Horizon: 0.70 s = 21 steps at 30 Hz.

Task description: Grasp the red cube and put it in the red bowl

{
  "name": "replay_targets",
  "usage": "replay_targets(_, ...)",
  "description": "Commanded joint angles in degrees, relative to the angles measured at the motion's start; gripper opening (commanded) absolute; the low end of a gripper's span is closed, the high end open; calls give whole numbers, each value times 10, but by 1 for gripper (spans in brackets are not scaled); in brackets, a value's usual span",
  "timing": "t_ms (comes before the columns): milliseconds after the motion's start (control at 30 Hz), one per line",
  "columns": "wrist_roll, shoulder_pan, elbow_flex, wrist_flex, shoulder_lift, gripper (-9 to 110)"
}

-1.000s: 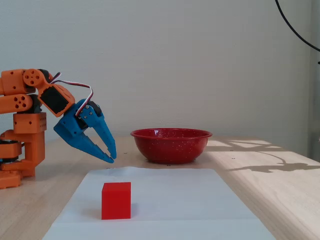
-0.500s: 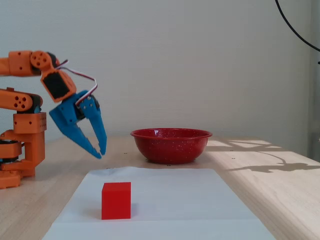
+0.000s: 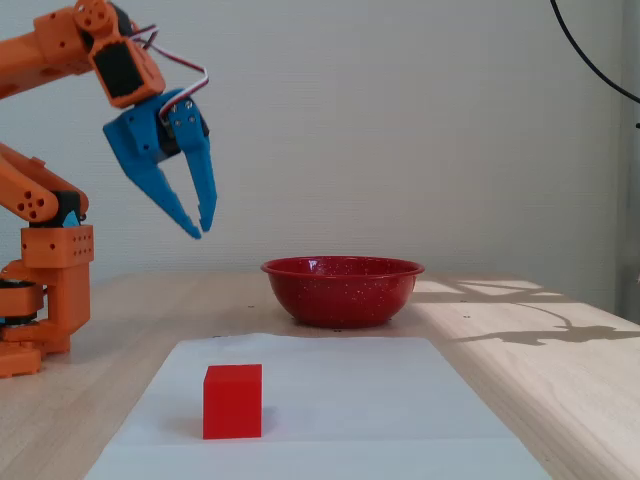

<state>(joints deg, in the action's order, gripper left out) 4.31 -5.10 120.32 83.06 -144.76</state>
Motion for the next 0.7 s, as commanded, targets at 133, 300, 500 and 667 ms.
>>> replay_targets(133,76,-68,-192,47,79,0)
replay_targets(300,133,-130,-285,101,155,0)
replay_targets(500,186,-212,-385,179,258,0)
replay_targets(667,217,-277,-410,185,323,5)
